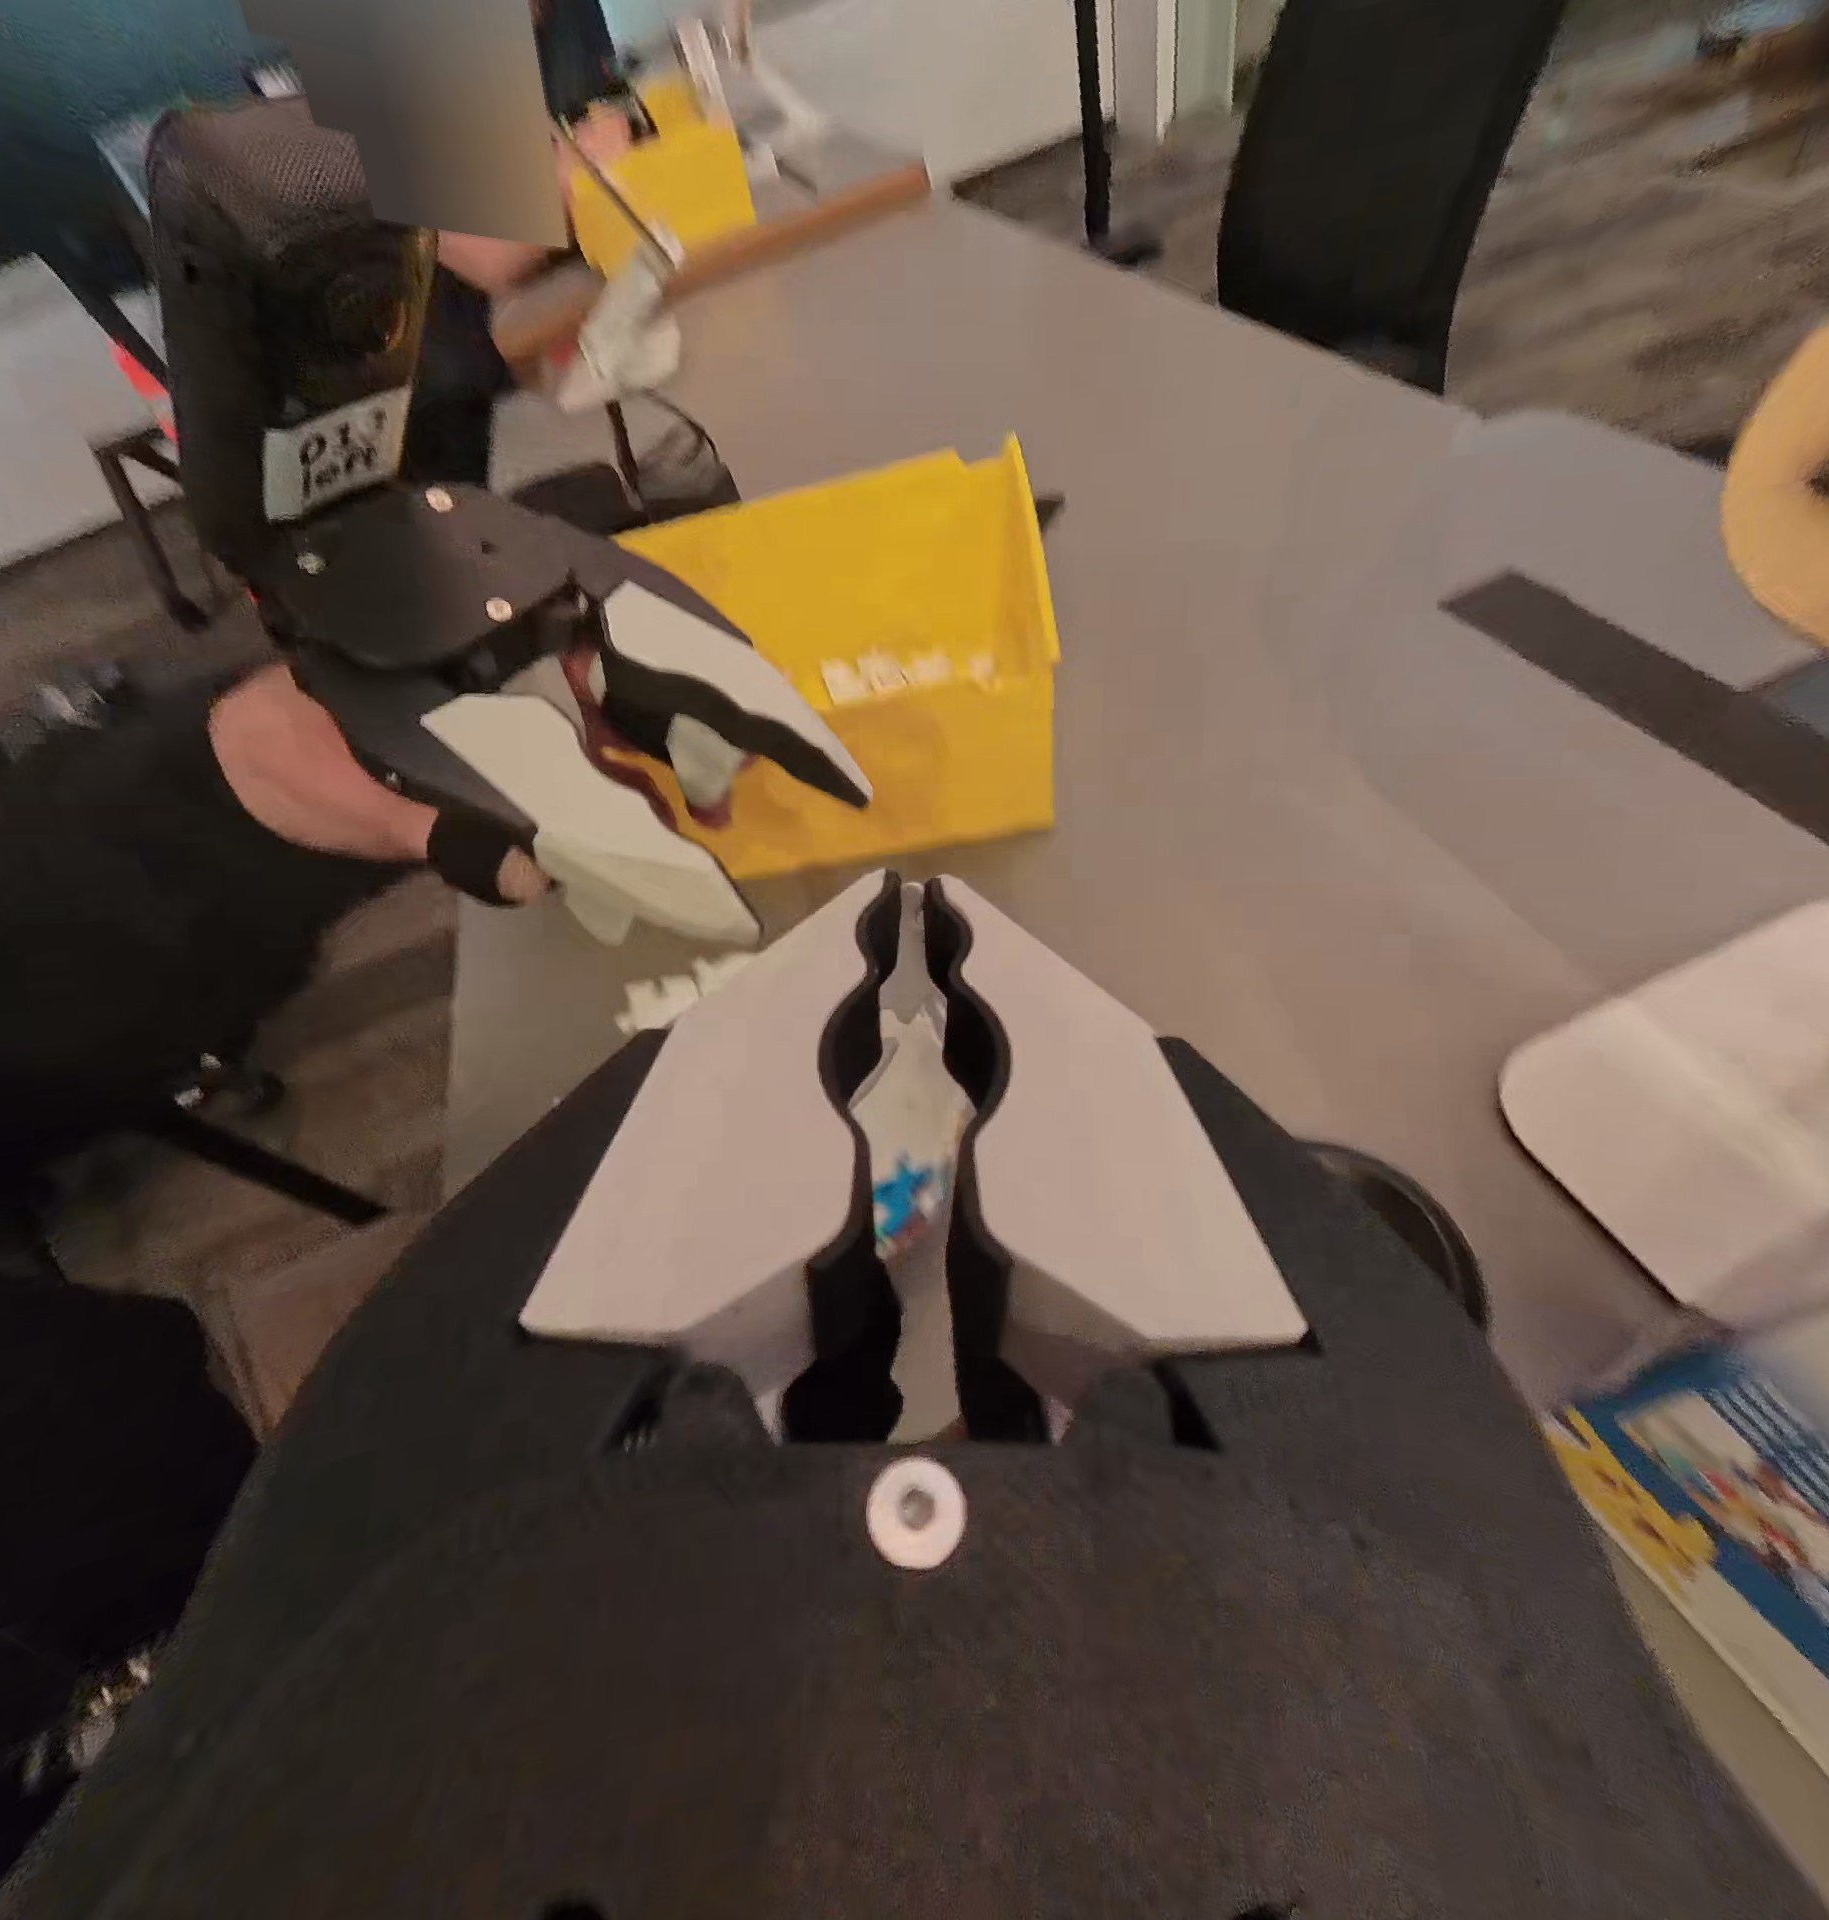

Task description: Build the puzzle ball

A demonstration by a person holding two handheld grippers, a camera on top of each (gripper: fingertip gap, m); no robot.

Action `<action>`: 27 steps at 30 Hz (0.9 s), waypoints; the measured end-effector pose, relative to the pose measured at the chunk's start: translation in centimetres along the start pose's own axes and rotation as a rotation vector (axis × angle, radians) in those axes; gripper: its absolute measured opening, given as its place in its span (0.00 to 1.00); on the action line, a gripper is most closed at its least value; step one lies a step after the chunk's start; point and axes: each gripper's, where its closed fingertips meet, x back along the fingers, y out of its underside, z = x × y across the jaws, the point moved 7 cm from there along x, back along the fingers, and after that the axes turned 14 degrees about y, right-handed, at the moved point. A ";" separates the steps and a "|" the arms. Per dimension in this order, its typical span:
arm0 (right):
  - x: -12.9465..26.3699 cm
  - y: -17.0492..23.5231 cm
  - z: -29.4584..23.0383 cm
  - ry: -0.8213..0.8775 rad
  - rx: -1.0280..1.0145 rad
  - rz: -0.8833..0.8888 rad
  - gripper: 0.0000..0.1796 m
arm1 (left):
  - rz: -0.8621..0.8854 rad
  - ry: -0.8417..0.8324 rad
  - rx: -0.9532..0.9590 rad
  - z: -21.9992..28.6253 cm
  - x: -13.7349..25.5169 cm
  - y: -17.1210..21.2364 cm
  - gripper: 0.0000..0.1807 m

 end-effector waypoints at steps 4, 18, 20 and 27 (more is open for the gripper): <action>0.1 -2.4 -2.2 -0.029 -0.023 0.164 0.01 | 0.148 0.079 -0.036 2.8 0.5 -2.8 0.25; 0.0 -2.5 -5.3 0.038 0.235 0.236 0.01 | 0.318 0.300 0.209 3.3 0.8 -2.8 0.01; 0.1 -2.5 -5.1 -0.008 0.221 0.176 0.02 | 0.278 0.311 0.206 3.3 0.8 -2.7 0.01; -0.3 -2.6 -4.6 -0.121 0.353 -0.086 0.05 | 0.121 0.310 0.127 3.1 1.3 -2.3 0.01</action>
